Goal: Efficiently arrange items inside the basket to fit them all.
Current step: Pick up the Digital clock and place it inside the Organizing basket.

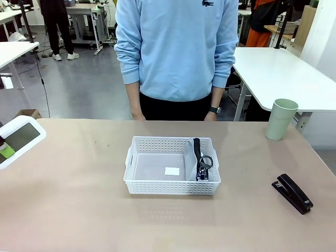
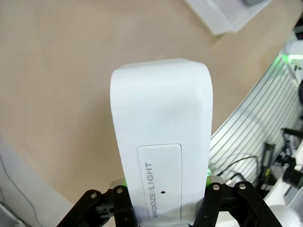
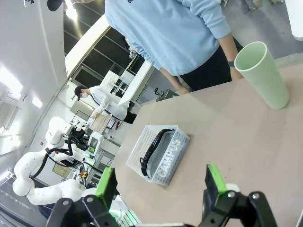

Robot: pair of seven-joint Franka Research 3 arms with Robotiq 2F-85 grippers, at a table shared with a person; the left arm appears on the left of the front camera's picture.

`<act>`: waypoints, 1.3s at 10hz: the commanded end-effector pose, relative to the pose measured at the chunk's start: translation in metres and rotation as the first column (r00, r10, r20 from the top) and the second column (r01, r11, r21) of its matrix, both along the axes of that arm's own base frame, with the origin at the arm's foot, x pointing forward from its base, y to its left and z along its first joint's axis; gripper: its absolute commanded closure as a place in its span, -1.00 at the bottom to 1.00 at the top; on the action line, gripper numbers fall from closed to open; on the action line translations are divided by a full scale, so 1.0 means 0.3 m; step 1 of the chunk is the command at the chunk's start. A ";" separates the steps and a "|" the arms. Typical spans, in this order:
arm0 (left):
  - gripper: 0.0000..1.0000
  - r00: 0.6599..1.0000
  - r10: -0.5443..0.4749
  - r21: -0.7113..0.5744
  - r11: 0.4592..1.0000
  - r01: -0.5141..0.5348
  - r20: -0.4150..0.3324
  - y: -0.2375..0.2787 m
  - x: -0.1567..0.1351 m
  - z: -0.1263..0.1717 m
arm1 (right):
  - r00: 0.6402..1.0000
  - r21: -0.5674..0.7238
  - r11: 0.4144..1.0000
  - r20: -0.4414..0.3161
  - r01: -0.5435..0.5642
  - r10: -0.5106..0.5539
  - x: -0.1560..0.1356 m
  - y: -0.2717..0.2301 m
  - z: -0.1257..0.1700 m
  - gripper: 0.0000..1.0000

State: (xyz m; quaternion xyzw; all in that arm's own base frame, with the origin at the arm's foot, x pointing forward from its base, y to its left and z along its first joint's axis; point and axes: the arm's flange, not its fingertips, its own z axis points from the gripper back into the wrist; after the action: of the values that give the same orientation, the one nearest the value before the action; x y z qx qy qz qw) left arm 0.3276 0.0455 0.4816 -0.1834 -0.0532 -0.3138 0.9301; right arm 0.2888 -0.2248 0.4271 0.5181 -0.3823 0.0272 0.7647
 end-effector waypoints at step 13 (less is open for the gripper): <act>-0.01 0.981 -0.191 0.302 0.937 0.177 0.018 -1.376 0.284 -0.142 | 0.999 0.005 1.000 0.036 0.006 -0.006 0.008 0.000 0.003 -1.00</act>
State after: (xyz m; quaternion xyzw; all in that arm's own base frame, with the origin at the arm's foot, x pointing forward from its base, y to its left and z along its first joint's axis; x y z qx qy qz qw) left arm 0.4180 -0.3747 0.4424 -0.0120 0.0071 -0.4126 0.9108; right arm 0.2889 -0.2247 0.4274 0.5180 -0.3821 0.0276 0.7648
